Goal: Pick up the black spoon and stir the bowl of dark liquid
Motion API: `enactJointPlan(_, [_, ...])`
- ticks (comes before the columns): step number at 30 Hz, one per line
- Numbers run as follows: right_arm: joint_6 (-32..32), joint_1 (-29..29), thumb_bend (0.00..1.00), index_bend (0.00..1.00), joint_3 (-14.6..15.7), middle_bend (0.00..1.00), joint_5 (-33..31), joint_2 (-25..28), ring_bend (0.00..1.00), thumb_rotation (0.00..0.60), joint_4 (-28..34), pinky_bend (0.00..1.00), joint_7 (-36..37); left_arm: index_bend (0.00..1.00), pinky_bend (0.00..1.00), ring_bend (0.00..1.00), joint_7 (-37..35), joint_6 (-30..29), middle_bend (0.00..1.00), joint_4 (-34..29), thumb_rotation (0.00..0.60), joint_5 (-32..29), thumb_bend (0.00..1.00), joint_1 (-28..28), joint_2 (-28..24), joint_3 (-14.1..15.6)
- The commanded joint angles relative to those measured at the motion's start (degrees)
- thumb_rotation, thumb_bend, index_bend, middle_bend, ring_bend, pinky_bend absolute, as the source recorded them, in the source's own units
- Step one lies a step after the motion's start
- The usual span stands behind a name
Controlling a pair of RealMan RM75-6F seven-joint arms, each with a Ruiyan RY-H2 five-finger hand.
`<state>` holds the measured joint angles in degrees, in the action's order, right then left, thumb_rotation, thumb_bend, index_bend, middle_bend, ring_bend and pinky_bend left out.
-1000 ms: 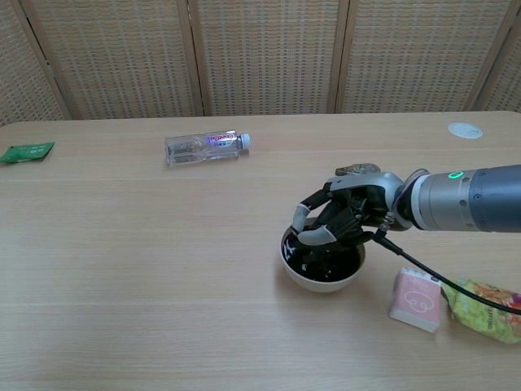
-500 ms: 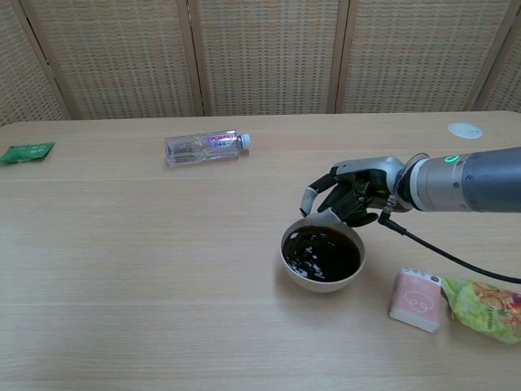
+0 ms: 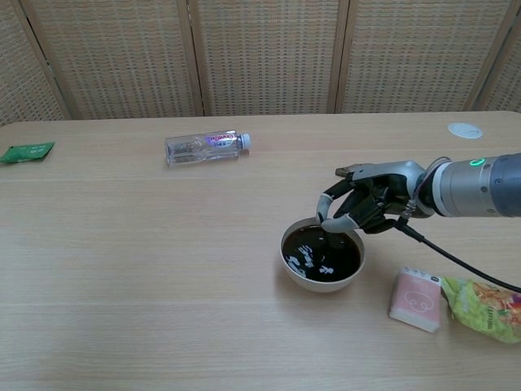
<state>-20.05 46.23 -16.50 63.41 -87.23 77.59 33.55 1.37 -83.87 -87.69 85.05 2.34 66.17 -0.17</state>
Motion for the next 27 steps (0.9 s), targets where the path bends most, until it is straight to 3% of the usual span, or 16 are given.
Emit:
enactJointPlan(1, [0.2,-0.1,0.69,0.66,0.2,0.95,0.1,-0.1,0.96,0.600,1.0,1.00,0.0,0.00,0.00,0.00,-0.1,-0.1,0.00,0.1,0.600,0.0,0.32,-0.1,0.0,0.1])
enactJointPlan(14, [0.7,1.6,0.69,0.66,-0.4,0.95,-0.4,-1.6,0.96,0.600,-0.6,1.00,-1.3,0.00,0.00,0.00,-0.8,-0.4,0.00,0.7,0.600,-0.3,0.32,-0.6,0.1,0.2])
enactJointPlan(27, [0.1,0.6,0.69,0.67,0.2,0.95,-1.9,1.2,0.96,0.600,-0.8,1.00,-2.3,0.00,0.00,0.00,-0.4,0.0,0.00,0.4,0.600,0.1,0.32,-0.1,0.3,0.1])
